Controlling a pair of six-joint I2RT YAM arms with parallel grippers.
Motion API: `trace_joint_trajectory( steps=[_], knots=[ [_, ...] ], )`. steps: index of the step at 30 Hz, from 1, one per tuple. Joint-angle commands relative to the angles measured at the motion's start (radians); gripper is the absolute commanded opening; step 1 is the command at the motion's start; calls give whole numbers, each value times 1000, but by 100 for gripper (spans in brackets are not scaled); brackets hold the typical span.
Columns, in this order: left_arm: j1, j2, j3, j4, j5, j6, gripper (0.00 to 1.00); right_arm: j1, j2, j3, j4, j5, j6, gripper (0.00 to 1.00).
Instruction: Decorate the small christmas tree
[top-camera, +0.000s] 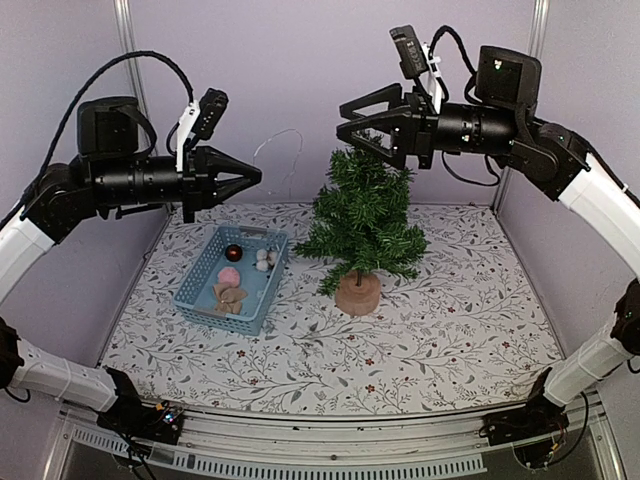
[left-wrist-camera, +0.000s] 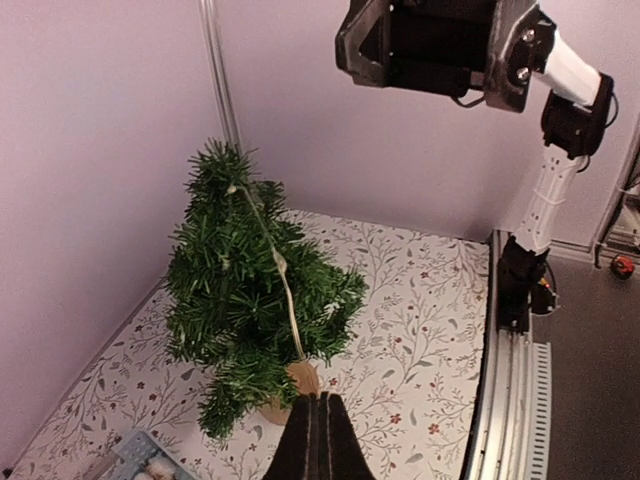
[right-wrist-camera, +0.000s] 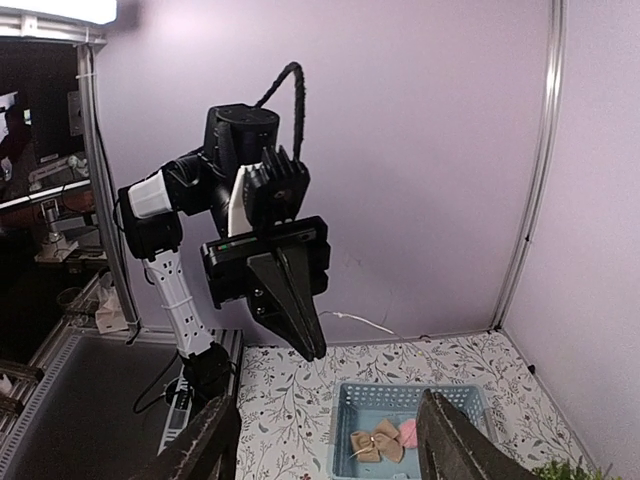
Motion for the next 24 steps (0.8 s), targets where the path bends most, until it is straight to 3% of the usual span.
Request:
trace_joint_trajectory(
  steps=[1,5,10,17,24],
  knots=[
    [-20,-22,-33,3,149,-45,0,143,54,134,-182,180,-128,62],
    [-24,-12,-34,-26,223,-41,0,251,135,241,-305,302,-189,58],
    [-32,-4,-51,-28,326,-70,0,346,148,251,-352,432,-240,55],
    [-48,26,-45,-63,431,-73,0,411,161,256,-406,576,-313,52],
    [-51,67,-25,-119,485,-80,0,413,164,271,-429,626,-359,49]
  ],
)
